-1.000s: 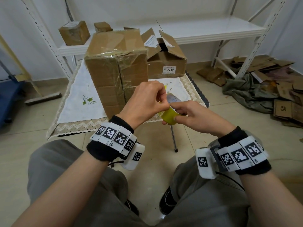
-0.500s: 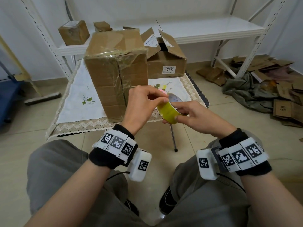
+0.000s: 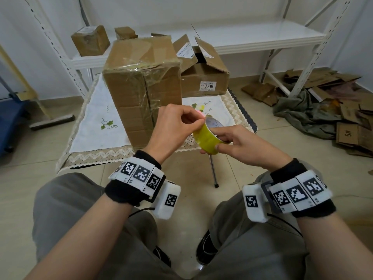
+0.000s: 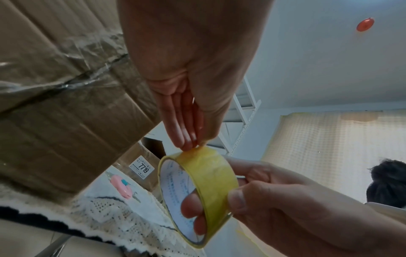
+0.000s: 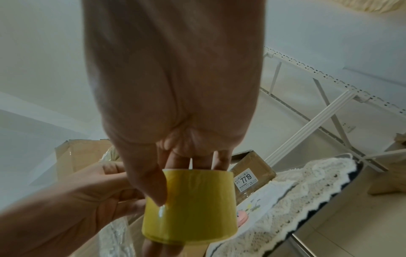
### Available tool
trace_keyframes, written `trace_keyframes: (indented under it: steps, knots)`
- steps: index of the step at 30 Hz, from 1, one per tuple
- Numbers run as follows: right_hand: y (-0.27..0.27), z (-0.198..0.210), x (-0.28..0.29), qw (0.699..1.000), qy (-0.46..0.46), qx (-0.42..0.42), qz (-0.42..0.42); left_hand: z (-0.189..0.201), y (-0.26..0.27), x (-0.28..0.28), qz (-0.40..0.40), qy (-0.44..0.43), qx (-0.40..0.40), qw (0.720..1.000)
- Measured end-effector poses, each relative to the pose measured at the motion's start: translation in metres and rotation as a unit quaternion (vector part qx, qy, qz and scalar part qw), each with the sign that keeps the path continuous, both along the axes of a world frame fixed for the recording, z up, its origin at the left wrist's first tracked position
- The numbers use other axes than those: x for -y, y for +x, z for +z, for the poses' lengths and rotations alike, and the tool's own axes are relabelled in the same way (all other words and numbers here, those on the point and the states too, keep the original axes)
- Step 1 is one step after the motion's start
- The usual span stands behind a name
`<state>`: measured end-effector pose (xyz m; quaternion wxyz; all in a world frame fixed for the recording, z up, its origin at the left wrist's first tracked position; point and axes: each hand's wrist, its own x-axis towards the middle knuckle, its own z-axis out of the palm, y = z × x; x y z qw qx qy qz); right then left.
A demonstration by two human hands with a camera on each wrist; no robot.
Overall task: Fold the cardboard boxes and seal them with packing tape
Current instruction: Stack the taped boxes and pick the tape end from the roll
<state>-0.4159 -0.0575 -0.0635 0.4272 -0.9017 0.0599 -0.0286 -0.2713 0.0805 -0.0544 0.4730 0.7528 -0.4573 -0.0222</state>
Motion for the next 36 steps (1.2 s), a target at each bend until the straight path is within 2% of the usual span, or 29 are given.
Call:
trace_keyframes:
  steps: [4,10,16,25,30,36]
  knots:
    - [0.001,0.001,0.001,1.000,0.015,0.010,-0.008,-0.004,-0.002,-0.001,-0.014,-0.023,-0.014,1.000]
    - [0.002,0.001,0.001,1.000,0.014,0.018,-0.006,-0.007,-0.004,0.000,0.008,-0.046,-0.020,0.999]
    - [0.001,-0.002,0.002,1.000,-0.023,0.009,-0.003,0.006,0.005,0.002,-0.014,0.049,0.004,0.999]
    - [0.001,0.000,0.000,0.996,-0.091,-0.016,0.003,0.022,0.007,0.005,-0.053,0.168,0.075,0.981]
    - [0.001,0.004,-0.001,0.994,-0.102,-0.025,0.015,0.021,0.007,0.007,-0.055,0.187,0.088,0.977]
    - [-0.001,0.006,-0.003,0.994,-0.105,-0.029,0.019,0.015,0.004,0.007,-0.059,0.169,0.077,0.981]
